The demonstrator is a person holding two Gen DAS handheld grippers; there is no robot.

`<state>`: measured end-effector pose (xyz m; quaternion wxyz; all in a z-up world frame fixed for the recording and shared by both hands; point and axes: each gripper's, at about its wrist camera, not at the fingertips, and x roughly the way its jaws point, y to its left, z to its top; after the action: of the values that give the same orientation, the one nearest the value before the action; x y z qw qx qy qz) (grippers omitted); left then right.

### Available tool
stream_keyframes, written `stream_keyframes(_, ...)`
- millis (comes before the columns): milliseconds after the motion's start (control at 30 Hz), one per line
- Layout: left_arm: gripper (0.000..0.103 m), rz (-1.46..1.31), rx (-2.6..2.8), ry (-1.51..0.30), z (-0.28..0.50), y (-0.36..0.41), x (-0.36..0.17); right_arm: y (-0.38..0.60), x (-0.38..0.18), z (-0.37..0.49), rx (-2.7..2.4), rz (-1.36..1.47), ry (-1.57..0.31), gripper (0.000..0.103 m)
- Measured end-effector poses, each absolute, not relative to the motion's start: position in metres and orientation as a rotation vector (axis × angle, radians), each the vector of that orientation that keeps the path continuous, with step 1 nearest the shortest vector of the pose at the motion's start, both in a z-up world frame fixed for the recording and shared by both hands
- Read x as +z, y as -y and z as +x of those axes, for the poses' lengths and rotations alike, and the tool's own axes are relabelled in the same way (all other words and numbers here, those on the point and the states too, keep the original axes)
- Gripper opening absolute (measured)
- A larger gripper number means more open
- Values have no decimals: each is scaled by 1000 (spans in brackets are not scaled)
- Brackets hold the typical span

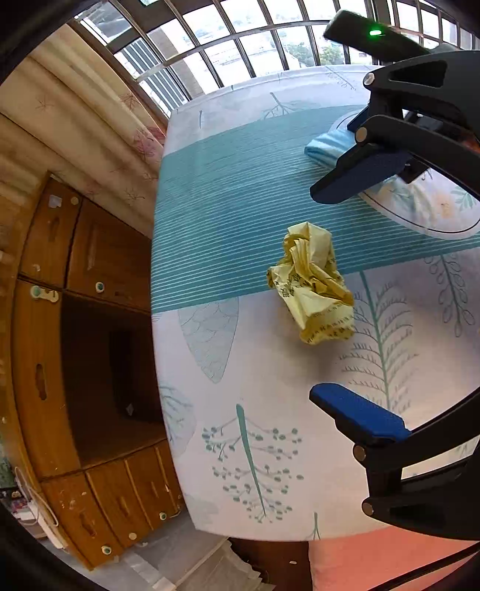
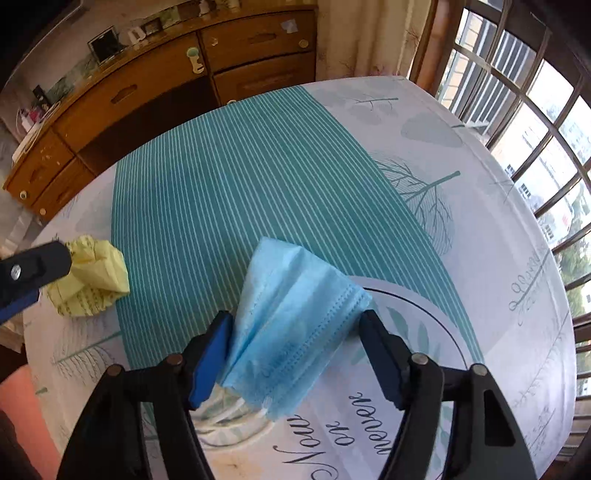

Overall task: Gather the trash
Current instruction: 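Grasp the blue face mask with the right gripper while the left gripper grasps the yellow paper, then carry the yellow paper and blue mask with both grippers over the bin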

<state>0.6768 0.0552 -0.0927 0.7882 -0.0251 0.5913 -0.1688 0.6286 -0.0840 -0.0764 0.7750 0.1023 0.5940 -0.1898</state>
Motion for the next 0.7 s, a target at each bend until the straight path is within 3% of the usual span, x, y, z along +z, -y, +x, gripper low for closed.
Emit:
stream_keyframes(167,97,-22,-334,-1306,686,-40,-117,92,-70,612,-374,224,-1261,38)
stream_keyframes(300,94,-59,-299,-1320,692,-37,-131,103,-69,608,-352,265,-1249,26)
stream_keyframes(400,80,-35,-275,-1300,692,-34,-133,108,-69,606,-341,294,-1249,20)
stream_keyframes(500,59,19,-271,-1267,692,-29,-134,109,-69,606,-326,297,-1256,16)
stream_keyframes(533,47,31,-265,-1258,691,-30,-133,109,-69,604,-320,298,-1258,14)
stream_keyframes(700,38,9,-273,-1249,687,-39,-128,111,-66,596,-291,327,-1264,11)
